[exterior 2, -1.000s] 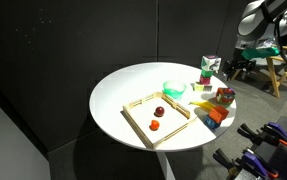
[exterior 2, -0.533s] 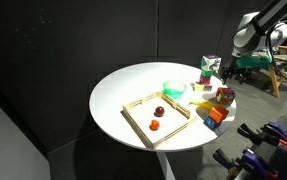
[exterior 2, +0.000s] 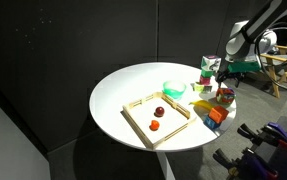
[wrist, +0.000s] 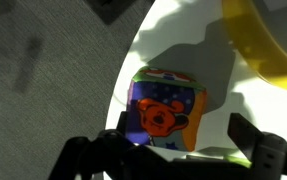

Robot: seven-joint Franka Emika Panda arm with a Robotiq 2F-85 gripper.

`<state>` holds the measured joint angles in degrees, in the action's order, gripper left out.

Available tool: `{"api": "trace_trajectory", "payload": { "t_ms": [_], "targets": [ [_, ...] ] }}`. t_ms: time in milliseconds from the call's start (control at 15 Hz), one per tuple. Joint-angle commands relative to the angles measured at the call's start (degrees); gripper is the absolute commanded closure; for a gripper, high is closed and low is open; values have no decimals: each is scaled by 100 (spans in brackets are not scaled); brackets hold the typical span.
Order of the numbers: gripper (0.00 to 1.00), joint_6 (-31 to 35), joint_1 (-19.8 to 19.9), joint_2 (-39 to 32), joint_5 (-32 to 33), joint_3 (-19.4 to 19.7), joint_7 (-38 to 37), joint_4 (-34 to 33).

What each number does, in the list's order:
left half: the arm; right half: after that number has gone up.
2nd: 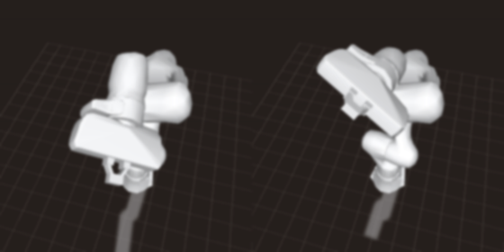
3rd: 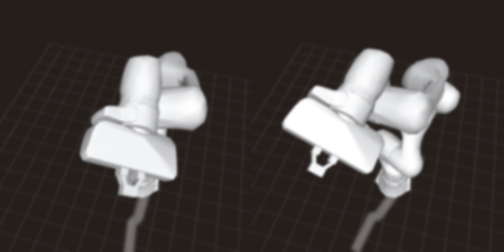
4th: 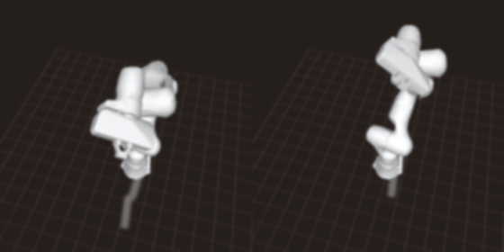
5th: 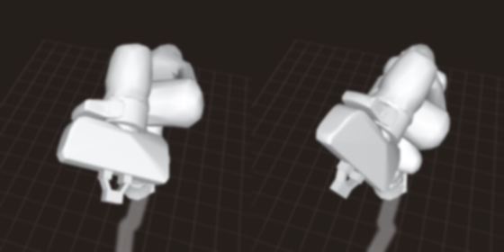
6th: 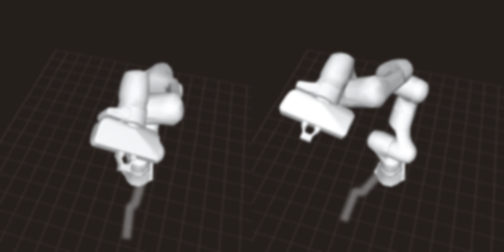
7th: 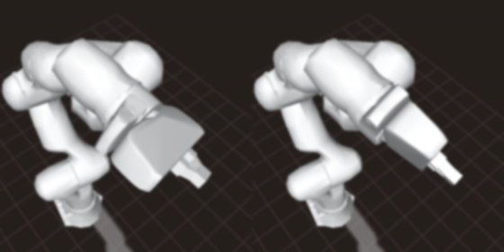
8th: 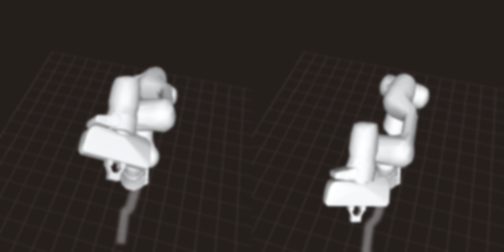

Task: Pick up the block with the number nine on it and put it on the table close to the tray

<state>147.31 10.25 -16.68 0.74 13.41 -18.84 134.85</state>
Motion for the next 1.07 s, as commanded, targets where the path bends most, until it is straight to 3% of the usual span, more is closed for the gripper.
{"api": "trace_trajectory", "payload": {
  "t_ms": [0,1000],
  "targets": [
    [0,9,-149,-304,62,153,-284,-301],
    [0,9,-297,-936,55,411,-387,-617]
  ]
}}
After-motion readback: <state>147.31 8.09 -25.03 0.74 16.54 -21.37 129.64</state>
